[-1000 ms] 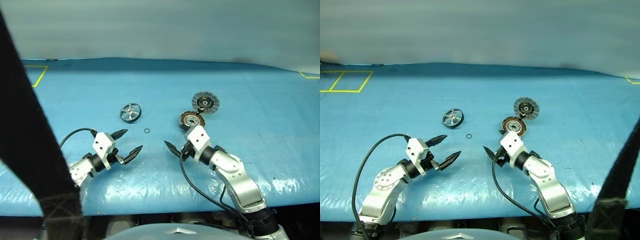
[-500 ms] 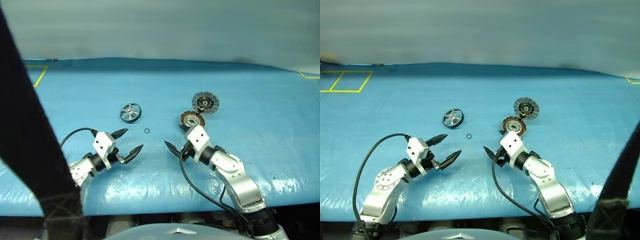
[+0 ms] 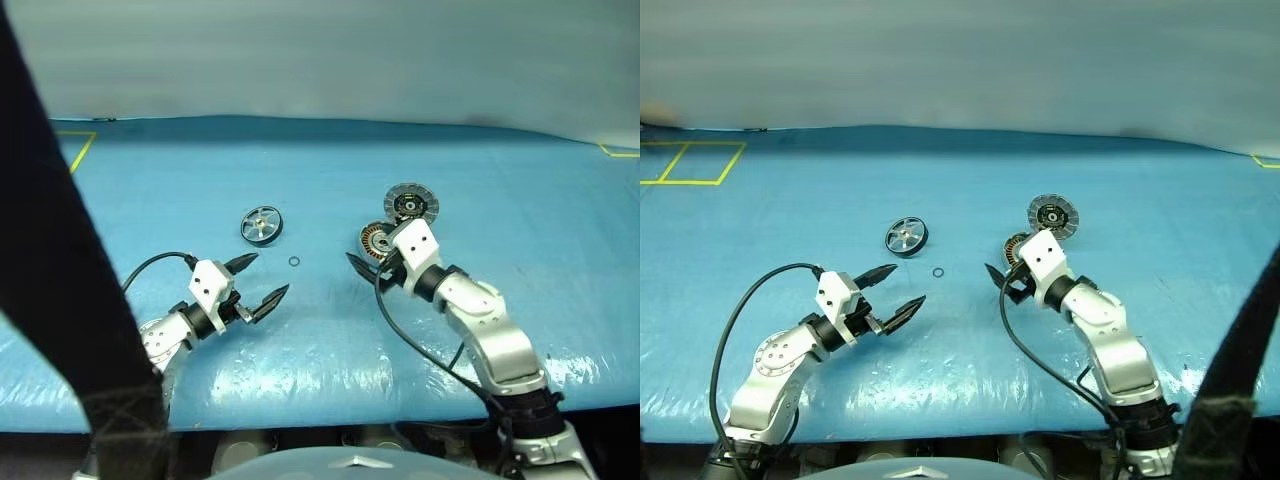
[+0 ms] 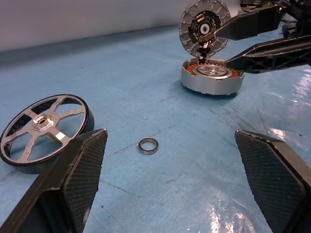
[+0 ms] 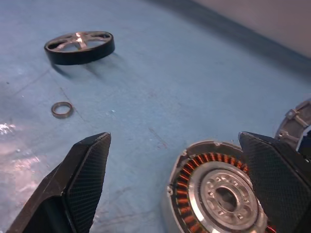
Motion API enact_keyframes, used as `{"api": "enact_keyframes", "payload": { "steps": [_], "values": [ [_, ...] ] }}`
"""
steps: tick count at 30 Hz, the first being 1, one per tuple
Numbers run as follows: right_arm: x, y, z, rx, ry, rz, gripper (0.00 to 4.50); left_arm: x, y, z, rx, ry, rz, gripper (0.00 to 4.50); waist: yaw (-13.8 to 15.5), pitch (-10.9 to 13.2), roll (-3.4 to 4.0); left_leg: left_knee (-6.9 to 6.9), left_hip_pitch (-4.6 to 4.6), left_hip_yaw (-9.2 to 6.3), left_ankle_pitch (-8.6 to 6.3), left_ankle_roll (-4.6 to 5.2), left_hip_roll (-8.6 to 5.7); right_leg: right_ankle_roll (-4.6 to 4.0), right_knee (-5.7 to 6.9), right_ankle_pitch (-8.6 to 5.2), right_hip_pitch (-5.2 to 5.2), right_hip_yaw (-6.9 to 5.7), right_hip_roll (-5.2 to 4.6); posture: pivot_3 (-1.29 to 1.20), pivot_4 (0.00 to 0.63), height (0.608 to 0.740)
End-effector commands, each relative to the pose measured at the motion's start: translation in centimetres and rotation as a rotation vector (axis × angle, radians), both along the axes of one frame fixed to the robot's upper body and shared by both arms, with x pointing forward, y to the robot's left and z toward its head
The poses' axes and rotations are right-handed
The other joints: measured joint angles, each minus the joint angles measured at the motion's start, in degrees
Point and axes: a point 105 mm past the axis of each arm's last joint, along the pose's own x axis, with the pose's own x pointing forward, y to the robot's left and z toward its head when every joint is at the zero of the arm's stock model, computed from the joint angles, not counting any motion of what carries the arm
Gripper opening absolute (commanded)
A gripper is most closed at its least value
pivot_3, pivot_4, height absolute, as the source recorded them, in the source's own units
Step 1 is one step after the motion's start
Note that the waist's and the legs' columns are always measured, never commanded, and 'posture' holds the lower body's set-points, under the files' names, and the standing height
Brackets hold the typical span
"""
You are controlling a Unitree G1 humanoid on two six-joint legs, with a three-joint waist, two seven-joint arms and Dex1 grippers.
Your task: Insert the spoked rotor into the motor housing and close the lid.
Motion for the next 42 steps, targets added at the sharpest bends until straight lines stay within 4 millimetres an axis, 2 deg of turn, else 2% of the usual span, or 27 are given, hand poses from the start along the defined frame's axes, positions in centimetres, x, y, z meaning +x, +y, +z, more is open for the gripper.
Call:
{"api": "enact_keyframes", "payload": {
  "steps": [1, 6, 14, 20, 25, 32, 34, 37, 42],
  "values": [
    [0.8, -1.0, 0.2, -0.132, 0.054, 0.048, 4.44, 0.1, -0.6, 0.7, -0.002, -0.029, -0.021, 4.50, 0.0, 0.0, 0.05, 0.00, -0.01, 0.01, -0.01, 0.02, 0.00, 0.00, 0.00, 0.00, -0.01, 0.01, 0.00, 0.00, 0.150, 0.740],
    [2.4, -2.0, 0.0, -0.279, 0.101, 0.086, 4.44, 0.2, -0.8, 0.9, -0.009, -0.036, -0.019, 4.50, -0.1, 0.0, 0.06, -0.01, -0.01, 0.02, -0.10, 0.18, 0.01, 0.00, 0.00, 0.00, -0.02, 0.01, 0.02, 0.00, 0.150, 0.740],
    [2.1, -1.5, -1.2, -0.385, 0.161, 0.207, 4.44, -0.4, -0.6, 0.3, -0.021, -0.020, 0.011, 4.50, 0.0, 0.0, 0.07, 0.00, -0.05, 0.04, -0.05, 0.09, 0.00, 0.03, -0.06, 0.00, -0.03, 0.00, -0.02, 0.00, 0.150, 0.740],
    [2.4, -2.6, -2.2, -0.412, 0.201, 0.182, 4.44, -0.7, -0.5, 0.1, -0.024, -0.017, 0.026, 4.50, 0.0, 0.0, 0.07, 0.01, -0.04, 0.06, -0.06, 0.10, 0.00, 0.04, -0.05, 0.00, -0.01, -0.01, -0.03, 0.00, 0.150, 0.740],
    [2.3, -2.7, -2.8, -0.445, 0.213, 0.204, 4.44, -0.5, -0.7, 0.2, -0.023, -0.020, 0.021, 4.50, 0.0, 0.0, 0.06, 0.06, -0.02, 0.05, -0.07, 0.13, 0.00, 0.05, -0.04, 0.01, 0.03, -0.01, -0.03, 0.00, 0.150, 0.740],
    [2.0, -1.9, -3.3, -0.505, 0.217, 0.276, 2.23, -0.3, -1.0, 0.2, -0.023, -0.023, 0.007, 4.50, -0.1, 0.0, 0.01, 0.09, 0.00, 0.05, -0.05, 0.09, 0.00, 0.07, -0.04, 0.03, 0.05, -0.01, -0.03, 0.00, 0.150, 0.740],
    [1.9, -1.7, -3.2, -0.512, 0.216, 0.294, 2.02, -0.3, -1.2, 0.3, -0.025, -0.025, 0.004, 4.50, -0.1, 0.0, -0.01, 0.09, 0.05, 0.05, -0.05, 0.09, 0.03, 0.06, -0.04, 0.03, 0.10, 0.00, -0.01, 0.00, 0.150, 0.740],
    [2.1, -1.4, -3.0, -0.557, 0.172, 0.304, 2.01, -0.3, -1.2, 0.3, -0.028, -0.026, 0.004, 4.50, -0.1, 0.0, -0.01, 0.10, 0.08, 0.06, -0.07, 0.14, 0.02, 0.06, -0.03, 0.04, 0.12, 0.01, -0.01, 0.00, 0.150, 0.740],
    [0.3, 1.4, -1.9, -0.530, 0.139, 0.463, 2.01, -0.4, -0.9, 0.1, -0.028, -0.018, 0.009, 4.50, -0.1, 0.0, 0.00, 0.09, 0.09, 0.06, -0.08, 0.15, 0.06, 0.02, 0.03, 0.04, 0.07, 0.01, 0.01, 0.00, 0.150, 0.740]
  ]
}}
